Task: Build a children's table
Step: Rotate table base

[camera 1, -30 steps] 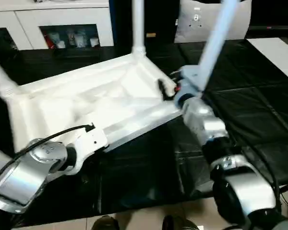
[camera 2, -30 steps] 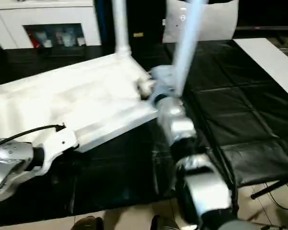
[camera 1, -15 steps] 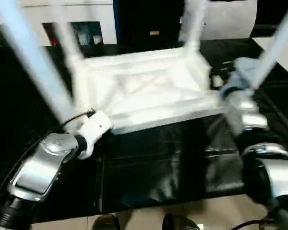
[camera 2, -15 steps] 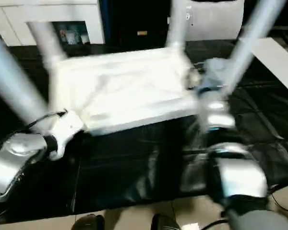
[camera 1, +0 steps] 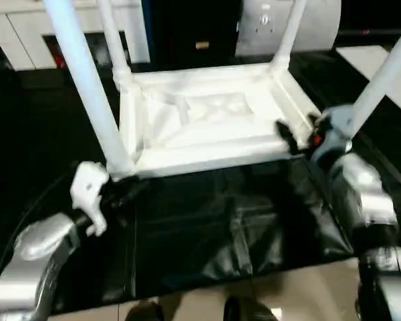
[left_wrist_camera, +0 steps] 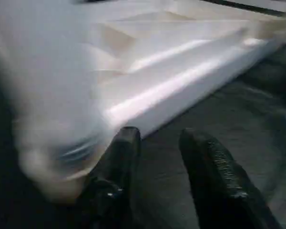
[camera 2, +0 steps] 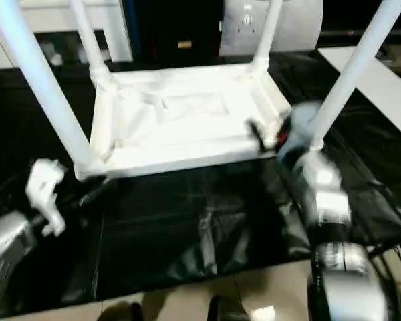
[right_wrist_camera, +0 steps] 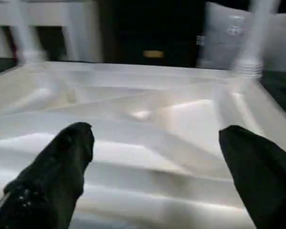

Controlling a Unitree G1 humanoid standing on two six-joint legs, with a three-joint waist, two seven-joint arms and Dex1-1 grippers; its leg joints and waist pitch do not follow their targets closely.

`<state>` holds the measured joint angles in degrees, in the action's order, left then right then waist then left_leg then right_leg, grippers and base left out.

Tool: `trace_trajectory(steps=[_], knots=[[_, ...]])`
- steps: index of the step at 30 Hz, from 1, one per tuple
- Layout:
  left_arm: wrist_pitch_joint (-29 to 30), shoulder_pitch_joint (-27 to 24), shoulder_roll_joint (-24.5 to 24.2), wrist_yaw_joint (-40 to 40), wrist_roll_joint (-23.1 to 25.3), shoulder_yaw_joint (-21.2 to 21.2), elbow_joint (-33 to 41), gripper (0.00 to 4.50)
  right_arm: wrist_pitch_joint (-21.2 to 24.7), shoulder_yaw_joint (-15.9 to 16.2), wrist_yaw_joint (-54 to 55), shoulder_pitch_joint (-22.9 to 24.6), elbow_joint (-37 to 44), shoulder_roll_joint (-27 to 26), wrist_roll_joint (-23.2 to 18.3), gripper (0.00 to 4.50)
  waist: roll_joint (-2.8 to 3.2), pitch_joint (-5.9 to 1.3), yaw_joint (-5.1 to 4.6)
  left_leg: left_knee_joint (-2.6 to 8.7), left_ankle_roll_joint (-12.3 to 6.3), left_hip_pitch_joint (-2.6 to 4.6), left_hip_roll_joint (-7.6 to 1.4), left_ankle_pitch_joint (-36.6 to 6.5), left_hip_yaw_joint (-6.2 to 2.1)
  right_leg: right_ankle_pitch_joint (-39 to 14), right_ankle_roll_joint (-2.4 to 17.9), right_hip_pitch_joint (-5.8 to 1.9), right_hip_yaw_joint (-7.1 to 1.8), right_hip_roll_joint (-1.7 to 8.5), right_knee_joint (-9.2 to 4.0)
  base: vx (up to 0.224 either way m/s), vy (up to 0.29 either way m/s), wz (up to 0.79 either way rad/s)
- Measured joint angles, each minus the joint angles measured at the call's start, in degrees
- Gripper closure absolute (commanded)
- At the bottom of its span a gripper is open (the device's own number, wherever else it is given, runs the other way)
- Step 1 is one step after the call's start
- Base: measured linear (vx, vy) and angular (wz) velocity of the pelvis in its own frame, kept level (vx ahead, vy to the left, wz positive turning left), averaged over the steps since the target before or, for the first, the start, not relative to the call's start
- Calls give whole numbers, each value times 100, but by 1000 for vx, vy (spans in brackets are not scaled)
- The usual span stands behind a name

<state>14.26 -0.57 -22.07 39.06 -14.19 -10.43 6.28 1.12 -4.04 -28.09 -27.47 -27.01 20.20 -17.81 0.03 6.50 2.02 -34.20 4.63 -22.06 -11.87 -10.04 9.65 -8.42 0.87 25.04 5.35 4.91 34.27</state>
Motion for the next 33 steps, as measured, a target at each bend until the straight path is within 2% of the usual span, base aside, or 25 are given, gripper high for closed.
trace_trajectory(steps=[1,3,4,6,8,10,12,15,18,22,26,29,33], knots=[[-172,24,-3,-64,32,-85,-105,263,170,66,2,205,356,3,5,0,-1,0,7,6,0,1,-2,0,-2,0,-1,-5,0,-4,-11,0,0,0],[-484,152,-48,-169,54,-251,-324,238,839,302,-22,627,1116,49,0,0,-6,-3,21,13,1,3,-2,1,-2,0,-2,-13,-3,-6,-24,0,0,0],[-576,196,-69,-196,58,-290,-364,235,1017,378,-33,707,1237,43,-1,0,-6,-3,16,13,1,3,0,1,-3,0,-2,-12,-7,-5,-30,0,0,0],[-718,310,-104,-235,88,-306,-428,230,1313,451,-34,815,1397,41,-7,0,-6,-3,13,13,1,2,1,1,-3,0,-2,-12,-14,-3,-43,0,0,0],[-841,404,-124,-236,109,-303,-561,198,1471,455,1,971,1622,44,-12,0,-6,-3,15,14,1,2,2,1,-3,1,-3,-15,-16,-2,-55,0,0,0],[-950,572,-128,-204,103,-302,-820,194,1725,475,82,1203,1869,40,-17,0,-12,-7,30,14,1,1,2,1,-3,1,-4,-16,-17,-2,-57,0,0,0],[-1069,740,-126,-155,90,-284,-1027,175,2063,489,199,1311,2028,36,-17,0,-12,-7,28,14,1,0,2,1,-3,3,-6,-13,-22,-2,-57,0,0,0],[-1214,1110,-126,-39,68,-199,-1394,152,2302,514,186,1352,2155,18,-38,0,-21,-12,30,15,1,1,1,1,2,7,-5,-11,-25,-3,-50,0,0,0],[-1217,1562,-91,230,-147,-191,-1719,130,2585,554,169,1326,2176,16,-59,0,-46,-25,45,15,2,4,1,1,9,7,-4,-8,-26,-3,-28,0,0,0],[-1036,2269,-30,758,-369,-59,-2284,111,2612,669,466,1018,1595,-34,287,0,-71,-41,77,14,6,5,2,4,16,9,-1,-6,-26,0,-22,0,0,0],[-704,2505,6,1484,-611,242,-2465,103,2637,625,699,661,986,-91,452,0,-75,-44,144,14,5,5,11,3,23,24,25,-8,-29,12,-20,0,0,0],[-168,2492,-61,2087,-901,560,-2222,103,2495,613,684,420,591,-99,512,0,-79,-48,178,11,5,6,14,3,28,24,26,-9,-30,19,-14,0,0,0],[372,2292,-257,2675,-1188,1084,-1542,103,2244,626,551,304,335,-149,531,0,-83,-51,124,8,5,13,10,4,33,27,29,-7,-32,19,0,0,0,0]])
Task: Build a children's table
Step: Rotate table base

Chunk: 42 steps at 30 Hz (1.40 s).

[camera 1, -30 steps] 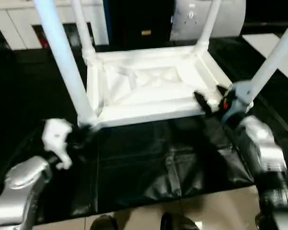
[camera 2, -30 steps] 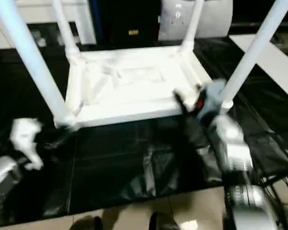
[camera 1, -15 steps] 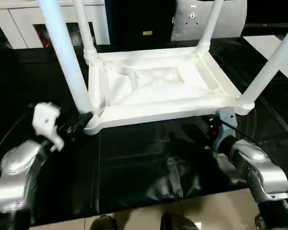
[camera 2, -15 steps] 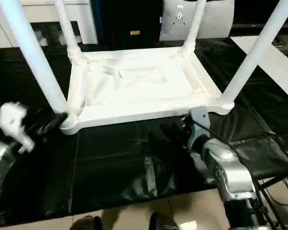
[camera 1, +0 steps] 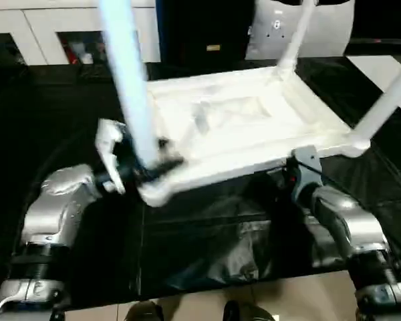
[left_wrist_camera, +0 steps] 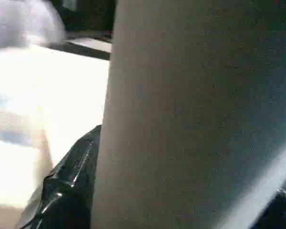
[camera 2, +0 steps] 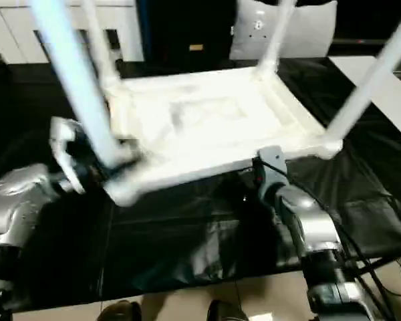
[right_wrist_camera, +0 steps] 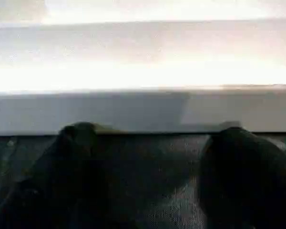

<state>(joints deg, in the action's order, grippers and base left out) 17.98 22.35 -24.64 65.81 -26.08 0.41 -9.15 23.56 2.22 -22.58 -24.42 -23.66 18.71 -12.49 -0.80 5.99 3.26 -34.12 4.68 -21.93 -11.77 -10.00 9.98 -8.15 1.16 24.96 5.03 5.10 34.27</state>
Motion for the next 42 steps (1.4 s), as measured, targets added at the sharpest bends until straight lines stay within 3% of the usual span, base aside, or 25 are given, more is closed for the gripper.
trace_trajectory(steps=[5,8,18,26,31,36,39,42], knots=[[371,-243,-2,228,-132,468,691,103,-217,34,-246,-108,-217,-18,122,0,-14,-9,-127,-1,5,4,-7,3,5,-2,-4,0,-13,-4,23,0,0,0],[478,-272,302,129,-130,642,880,103,-320,121,-419,-242,-356,-63,168,0,-24,-9,-158,-4,12,12,-9,8,5,-3,-11,1,-13,-8,24,0,0,0],[826,-150,1135,-381,-152,1019,1149,103,-721,470,-1198,-346,-476,-152,373,0,-41,-12,-150,-34,10,3,-13,8,2,0,-14,0,-12,-11,23,0,0,0],[829,34,1590,-487,-165,1365,1173,103,-882,500,-1241,-469,-640,-198,479,0,-43,-13,-136,-31,6,-4,-12,5,6,14,9,4,-11,-11,22,0,0,0],[646,92,1922,-625,-80,1540,1146,103,-996,502,-1264,-495,-682,-292,562,0,-42,-14,-123,-29,5,-4,-13,4,6,12,7,3,-9,-12,22,0,0,0],[-38,543,2240,-1380,522,1566,501,103,-1099,500,-1165,-573,-805,-373,609,0,-40,-15,-104,-41,3,0,-11,7,2,4,-12,-9,-8,-9,21,0,0,0],[-363,923,2250,-1994,891,1409,-4,103,-1124,428,-956,-630,-828,-376,609,0,-40,-15,-122,-43,1,0,-10,9,0,12,-17,-10,-7,-9,20,0,0,0],[-423,963,2031,-2108,954,1153,-85,103,-1120,250,-834,-567,-868,-237,612,0,-33,-19,-131,-41,2,0,-10,9,-5,14,-19,-9,6,-9,22,0,0,0]])
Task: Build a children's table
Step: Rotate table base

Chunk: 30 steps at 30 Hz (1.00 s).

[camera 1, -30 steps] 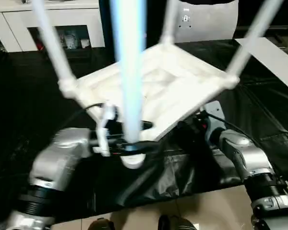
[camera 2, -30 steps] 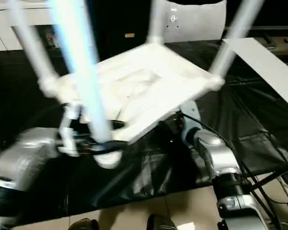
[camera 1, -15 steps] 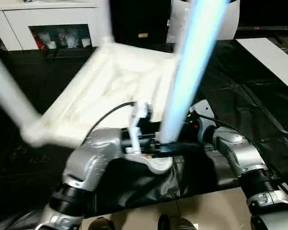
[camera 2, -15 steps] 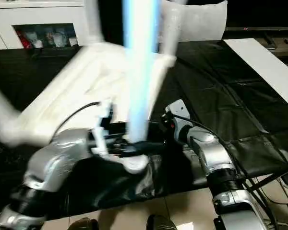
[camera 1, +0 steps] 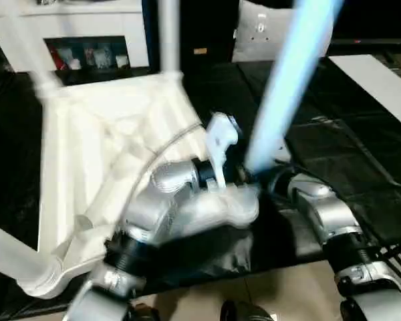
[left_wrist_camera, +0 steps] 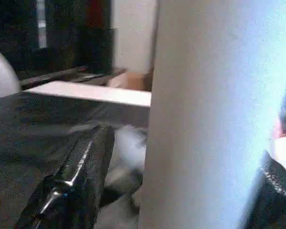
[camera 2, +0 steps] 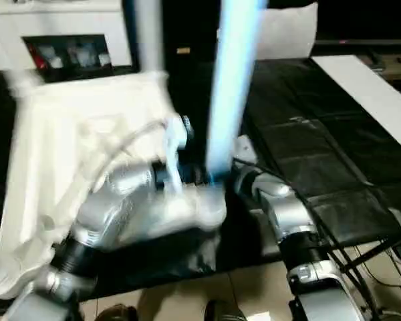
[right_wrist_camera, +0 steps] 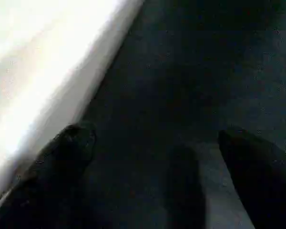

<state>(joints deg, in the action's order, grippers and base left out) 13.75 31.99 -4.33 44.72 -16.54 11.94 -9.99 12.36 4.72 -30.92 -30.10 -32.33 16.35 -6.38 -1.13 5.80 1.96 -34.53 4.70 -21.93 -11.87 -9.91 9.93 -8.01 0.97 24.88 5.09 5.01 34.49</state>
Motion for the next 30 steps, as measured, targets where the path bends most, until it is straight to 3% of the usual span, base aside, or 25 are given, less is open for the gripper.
trace_trajectory(steps=[8,14,21,24,30], knots=[[327,-618,-951,339,363,181,599,103,-30,-276,-23,358,-25,358,-2,0,13,-7,16,-1,0,0,-2,0,-7,2,3,8,12,2,0,0,0,0],[761,-1033,-1659,400,913,638,845,119,-15,-423,-775,703,787,677,-406,0,14,-7,58,-1,0,-1,-2,0,-7,1,2,9,12,3,-4,0,0,0],[1416,-1219,-1779,102,1175,726,1194,176,137,-390,-1815,1223,2044,1288,-827,0,13,-7,138,0,0,4,-1,0,-8,-1,-2,1,12,6,-9,0,0,0],[1752,-1313,-1829,5,1197,756,1401,196,285,-384,-2090,1425,2420,1447,-981,0,13,-7,115,3,0,5,-1,0,-11,-2,-4,1,15,6,-10,0,0,0],[2504,-1383,-1857,-124,1190,761,1784,196,669,-324,-2568,1806,3139,1845,-1207,0,14,-7,131,4,0,1,-1,0,-21,-3,-4,-1,22,5,-27,0,0,0]])
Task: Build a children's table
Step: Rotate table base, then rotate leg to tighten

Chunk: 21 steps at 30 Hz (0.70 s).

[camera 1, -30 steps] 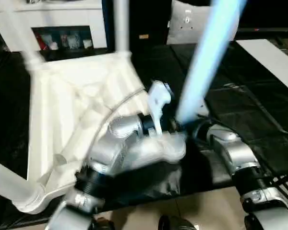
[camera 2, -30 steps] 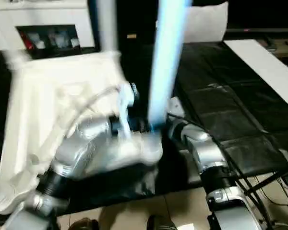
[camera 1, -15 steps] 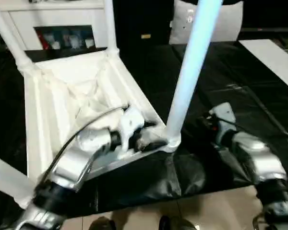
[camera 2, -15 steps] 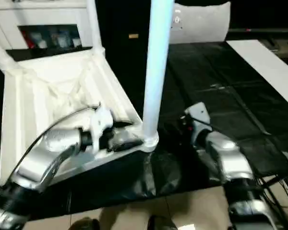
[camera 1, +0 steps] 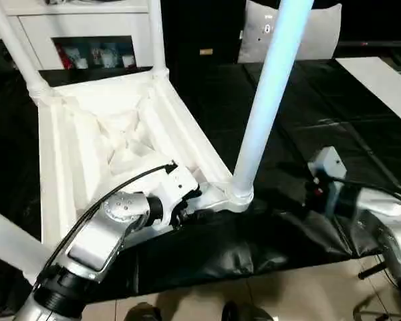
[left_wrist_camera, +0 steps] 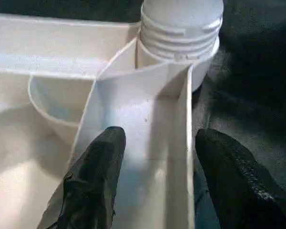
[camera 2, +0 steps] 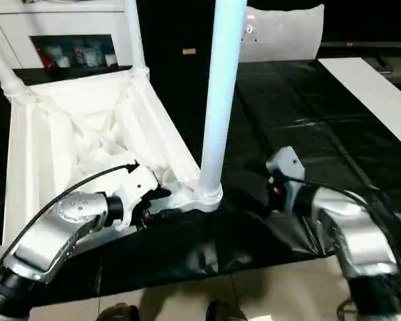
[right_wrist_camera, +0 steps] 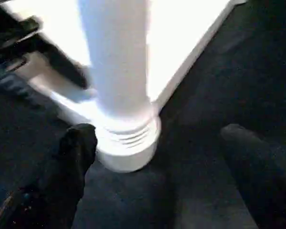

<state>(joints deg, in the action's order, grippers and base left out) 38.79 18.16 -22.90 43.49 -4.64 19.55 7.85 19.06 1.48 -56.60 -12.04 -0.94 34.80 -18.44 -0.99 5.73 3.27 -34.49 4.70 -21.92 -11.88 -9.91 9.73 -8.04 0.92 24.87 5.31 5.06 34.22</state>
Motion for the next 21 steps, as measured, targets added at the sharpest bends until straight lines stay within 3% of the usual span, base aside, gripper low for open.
trace_trajectory(steps=[13,21], knots=[[678,52,-66,-52,-15,74,263,205,412,38,-172,140,481,175,-182,0,19,-15,-12,-1,-1,-3,2,0,-7,0,0,-9,3,1,-24,0,0,0],[785,93,-20,-106,-12,168,252,279,719,139,-466,334,775,327,-400,0,61,-53,12,-1,-2,-5,2,0,-5,-1,-1,-14,5,3,-25,0,0,0]])
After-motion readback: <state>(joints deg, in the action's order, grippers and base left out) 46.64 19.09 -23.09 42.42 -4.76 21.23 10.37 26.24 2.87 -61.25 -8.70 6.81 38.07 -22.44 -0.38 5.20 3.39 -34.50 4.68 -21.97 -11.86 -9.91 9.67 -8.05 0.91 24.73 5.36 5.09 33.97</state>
